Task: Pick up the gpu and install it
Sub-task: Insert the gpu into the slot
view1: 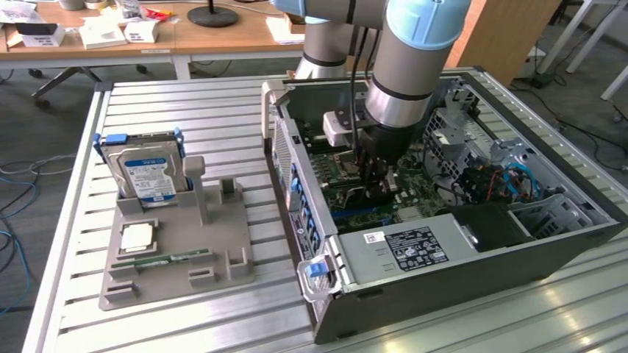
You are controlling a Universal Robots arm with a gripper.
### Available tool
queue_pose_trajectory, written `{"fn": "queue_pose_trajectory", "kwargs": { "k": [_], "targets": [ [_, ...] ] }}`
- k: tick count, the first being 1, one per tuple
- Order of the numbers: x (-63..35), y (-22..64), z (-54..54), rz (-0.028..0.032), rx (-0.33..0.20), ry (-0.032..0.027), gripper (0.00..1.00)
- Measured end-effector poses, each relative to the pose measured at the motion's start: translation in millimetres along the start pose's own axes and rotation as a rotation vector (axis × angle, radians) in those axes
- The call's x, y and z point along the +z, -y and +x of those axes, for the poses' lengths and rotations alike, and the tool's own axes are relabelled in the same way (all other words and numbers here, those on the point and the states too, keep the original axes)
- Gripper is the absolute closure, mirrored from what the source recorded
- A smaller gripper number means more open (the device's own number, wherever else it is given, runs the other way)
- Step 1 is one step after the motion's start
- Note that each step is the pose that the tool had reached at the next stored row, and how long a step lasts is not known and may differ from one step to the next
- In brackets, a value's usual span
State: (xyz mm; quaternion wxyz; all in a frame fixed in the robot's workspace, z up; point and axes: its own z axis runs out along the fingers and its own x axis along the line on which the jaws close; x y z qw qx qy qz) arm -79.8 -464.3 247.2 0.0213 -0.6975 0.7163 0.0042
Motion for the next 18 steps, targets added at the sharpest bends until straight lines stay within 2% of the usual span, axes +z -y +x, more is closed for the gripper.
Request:
{"fn": "queue_pose_trajectory", "kwargs": {
  "k": [18],
  "targets": [
    [1.5, -0.1, 0.1, 0.0000, 0.000, -0.0001, 0.74]
  ]
}}
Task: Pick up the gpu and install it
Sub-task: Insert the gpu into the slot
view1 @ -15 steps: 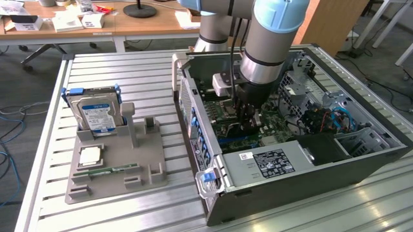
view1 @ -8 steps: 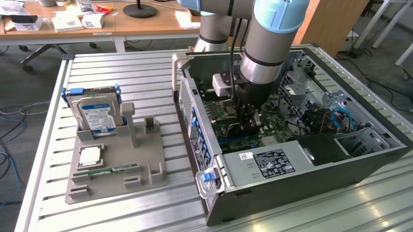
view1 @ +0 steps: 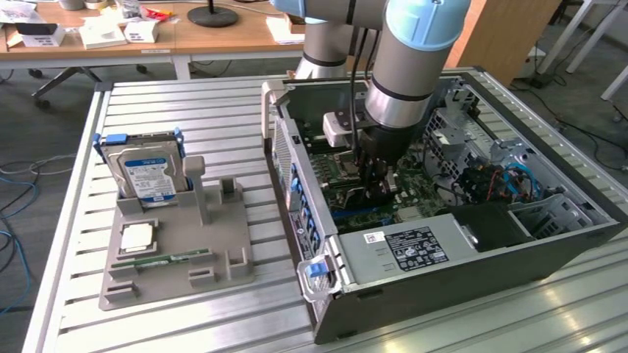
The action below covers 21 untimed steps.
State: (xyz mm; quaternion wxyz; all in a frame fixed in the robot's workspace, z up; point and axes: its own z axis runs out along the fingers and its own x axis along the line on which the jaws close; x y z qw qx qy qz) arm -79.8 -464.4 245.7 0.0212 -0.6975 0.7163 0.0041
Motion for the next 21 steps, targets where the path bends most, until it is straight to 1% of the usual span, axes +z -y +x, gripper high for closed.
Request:
{"fn": "queue_pose_trajectory", "kwargs": {
  "k": [14, 16, 17, 21],
  "targets": [
    [0.2, -0.2, 0.0, -0.0004, 0.000, 0.0004, 0.74],
    [0.2, -0.2, 0.0, 0.0000, 0.000, 0.0002, 0.73],
    [0.2, -0.2, 0.0, 0.0001, 0.000, 0.0002, 0.67],
    [-0.7, -0.1, 0.0, -0.0001, 0.000, -0.0003, 0.67]
  ]
}}
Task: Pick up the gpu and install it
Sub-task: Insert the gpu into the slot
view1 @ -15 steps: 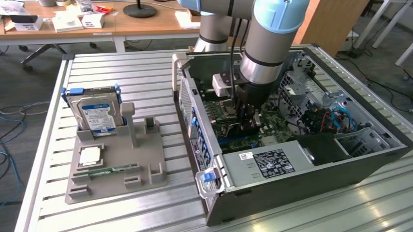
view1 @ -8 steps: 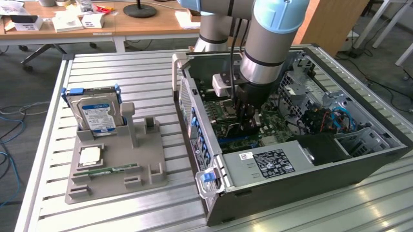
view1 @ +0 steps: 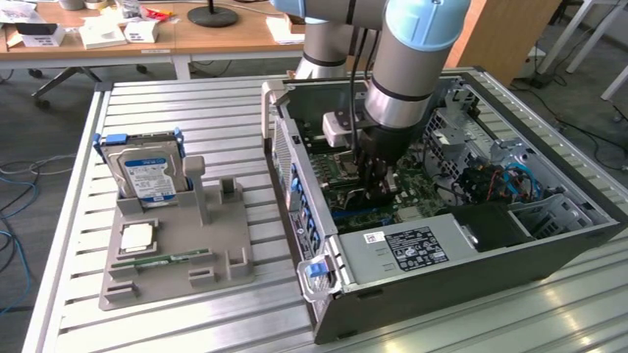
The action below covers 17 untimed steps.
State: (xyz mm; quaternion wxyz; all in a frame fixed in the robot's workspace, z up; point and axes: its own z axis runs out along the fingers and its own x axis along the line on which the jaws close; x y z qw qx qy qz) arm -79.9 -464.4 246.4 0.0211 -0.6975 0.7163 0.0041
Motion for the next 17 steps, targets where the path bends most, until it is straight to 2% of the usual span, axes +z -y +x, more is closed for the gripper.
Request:
{"fn": "queue_pose_trajectory", "kwargs": {
  "k": [11, 17],
  "targets": [
    [-1.3, 0.0, 0.0, -0.0001, 0.000, -0.0001, 0.67],
    [-11.7, 0.3, -0.4, 0.0001, 0.000, 0.0002, 0.67]
  ]
}}
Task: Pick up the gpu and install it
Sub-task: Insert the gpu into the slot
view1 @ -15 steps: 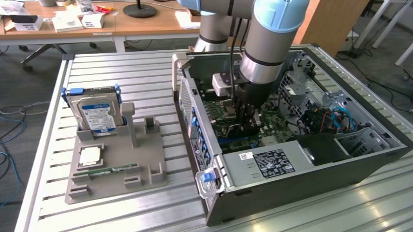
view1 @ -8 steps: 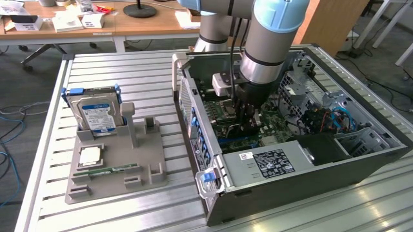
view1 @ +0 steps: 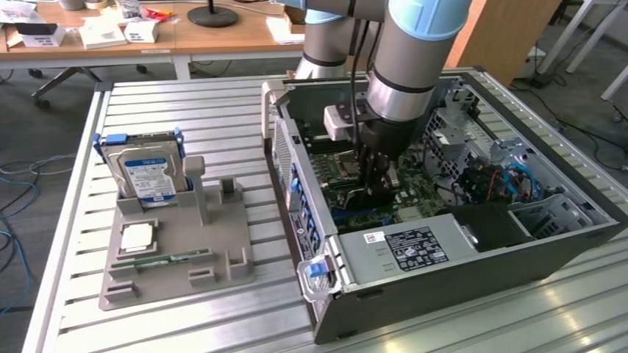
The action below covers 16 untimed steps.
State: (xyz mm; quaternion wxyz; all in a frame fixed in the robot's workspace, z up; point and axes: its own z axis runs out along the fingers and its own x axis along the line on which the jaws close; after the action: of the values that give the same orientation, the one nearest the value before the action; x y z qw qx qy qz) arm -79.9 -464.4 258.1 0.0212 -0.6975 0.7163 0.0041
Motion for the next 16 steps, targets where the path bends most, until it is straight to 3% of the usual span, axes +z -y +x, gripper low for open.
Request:
{"fn": "queue_pose_trajectory", "kwargs": {
  "k": [6, 16],
  "targets": [
    [-18.2, 0.4, -0.7, 0.0001, 0.000, 0.0001, 0.67],
    [-58.2, 1.4, -2.1, 0.0000, 0.000, 0.0001, 0.67]
  ]
}}
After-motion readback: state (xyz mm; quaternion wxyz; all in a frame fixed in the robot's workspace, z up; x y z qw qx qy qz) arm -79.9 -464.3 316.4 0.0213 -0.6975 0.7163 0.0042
